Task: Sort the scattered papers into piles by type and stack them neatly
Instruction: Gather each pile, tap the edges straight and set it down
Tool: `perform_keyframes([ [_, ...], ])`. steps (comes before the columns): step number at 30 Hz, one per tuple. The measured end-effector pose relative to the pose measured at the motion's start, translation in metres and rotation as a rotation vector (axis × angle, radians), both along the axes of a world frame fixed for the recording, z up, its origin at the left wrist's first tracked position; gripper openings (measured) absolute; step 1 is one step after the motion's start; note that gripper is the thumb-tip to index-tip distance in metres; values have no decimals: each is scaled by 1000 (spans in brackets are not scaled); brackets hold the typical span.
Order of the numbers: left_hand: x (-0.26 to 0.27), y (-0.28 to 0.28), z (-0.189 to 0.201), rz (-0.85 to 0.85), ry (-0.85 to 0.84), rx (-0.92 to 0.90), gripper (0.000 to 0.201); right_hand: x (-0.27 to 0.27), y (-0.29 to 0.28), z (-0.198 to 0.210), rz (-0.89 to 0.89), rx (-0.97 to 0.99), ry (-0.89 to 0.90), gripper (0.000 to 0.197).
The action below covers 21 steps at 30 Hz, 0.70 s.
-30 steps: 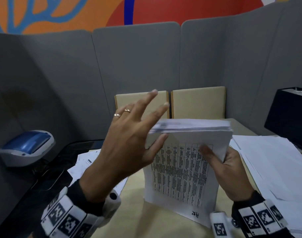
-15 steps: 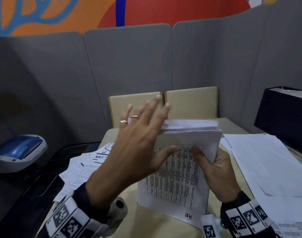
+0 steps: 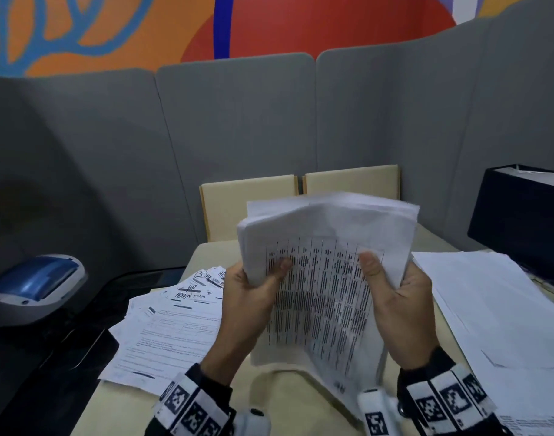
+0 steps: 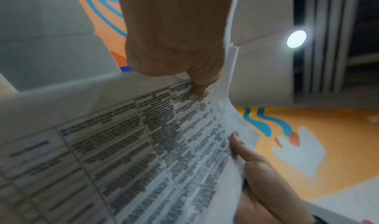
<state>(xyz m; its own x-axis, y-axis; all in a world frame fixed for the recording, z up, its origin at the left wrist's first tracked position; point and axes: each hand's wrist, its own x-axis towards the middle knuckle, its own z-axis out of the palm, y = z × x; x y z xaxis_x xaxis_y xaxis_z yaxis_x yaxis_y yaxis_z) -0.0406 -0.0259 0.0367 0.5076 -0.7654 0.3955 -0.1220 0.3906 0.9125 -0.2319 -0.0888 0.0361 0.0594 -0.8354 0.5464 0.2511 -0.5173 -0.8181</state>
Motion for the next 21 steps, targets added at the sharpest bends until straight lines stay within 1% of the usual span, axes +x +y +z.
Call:
perform_keyframes([
  [2,-6,-2,8,17,-14,-65,22,-2,-4,11,-7,-12,-30,20],
  [4,-5,-2,7,3,-9,-73,28,-7,-7,15,27,-16,-27,20],
  [6,1,-2,-5,-29,-7,1,40,-13,-8,7,77,16,61,20],
  [8,6,-2,-24,-57,-15,101,51,-16,-9,-13,129,75,174,22],
  [10,6,-1,-39,-72,-29,156,52,-16,-11,-31,147,125,227,26],
  [12,4,-1,-44,-88,-35,161,50,-15,-13,-41,136,153,232,28],
  [16,11,-2,-37,-85,-44,91,54,-18,-17,-38,167,132,238,31],
  [18,14,-1,-29,-84,-54,28,58,-19,-18,-27,180,77,212,39],
  [21,13,1,-14,-97,-56,-59,61,-21,-17,-6,98,-74,115,63],
])
